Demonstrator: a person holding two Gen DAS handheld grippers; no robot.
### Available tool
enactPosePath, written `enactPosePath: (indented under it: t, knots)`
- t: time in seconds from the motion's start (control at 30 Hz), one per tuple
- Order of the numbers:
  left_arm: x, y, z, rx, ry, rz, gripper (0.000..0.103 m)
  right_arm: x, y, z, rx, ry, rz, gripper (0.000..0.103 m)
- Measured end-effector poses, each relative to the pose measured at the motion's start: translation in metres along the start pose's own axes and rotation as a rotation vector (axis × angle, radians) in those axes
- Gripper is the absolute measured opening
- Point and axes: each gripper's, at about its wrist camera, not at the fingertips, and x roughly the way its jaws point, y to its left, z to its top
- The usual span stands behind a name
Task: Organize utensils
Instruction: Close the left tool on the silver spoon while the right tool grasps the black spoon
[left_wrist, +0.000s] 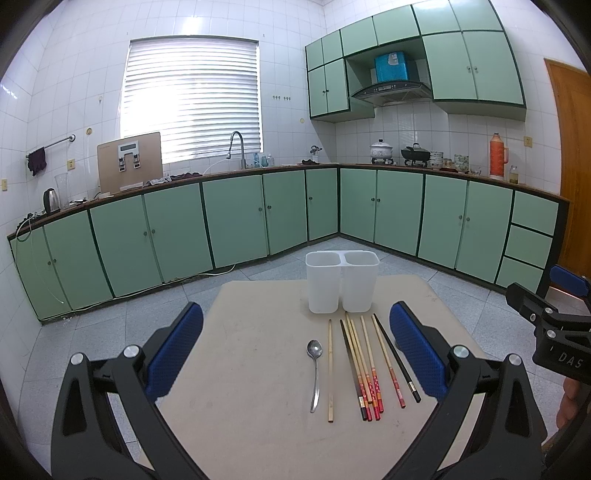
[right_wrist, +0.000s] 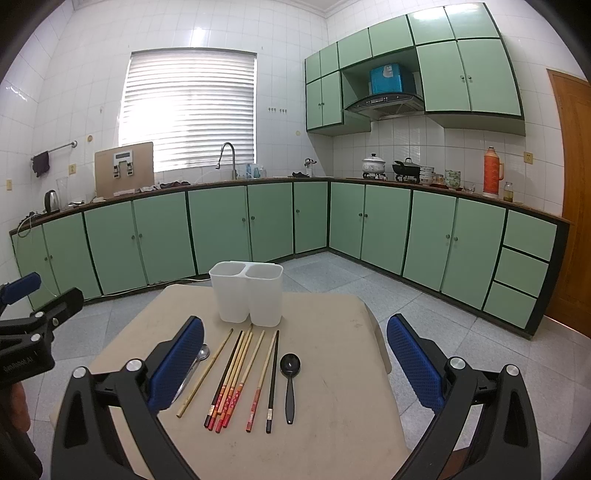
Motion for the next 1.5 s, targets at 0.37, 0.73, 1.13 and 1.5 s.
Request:
enactPosePath:
  t: [0.37, 0.73, 1.13, 1.5]
  knots:
    - [0.017, 0.023, -0.002, 0.005, 0.046, 0.023, 0.098, 0.022, -0.002, -0.009, -0.010, 0.049, -0.020, 0.097]
    - [0.095, 0.042, -0.020, 0.038, 0.211, 0.077, 0.098, 0.110, -0.015, -0.030, 0.005, 0.254, -0.016, 0.094]
    - [0.206, 0.032, -0.057, 0.083, 0.441, 0.050, 0.098, 0.225, -0.020, -0.070, 0.038, 0.512, 0.056, 0.075]
    - [0.256, 0.027, -0.073, 0.064, 0.544, 0.016, 0.091, 0.271, -0.014, -0.088, 0.035, 0.613, 0.079, 0.064]
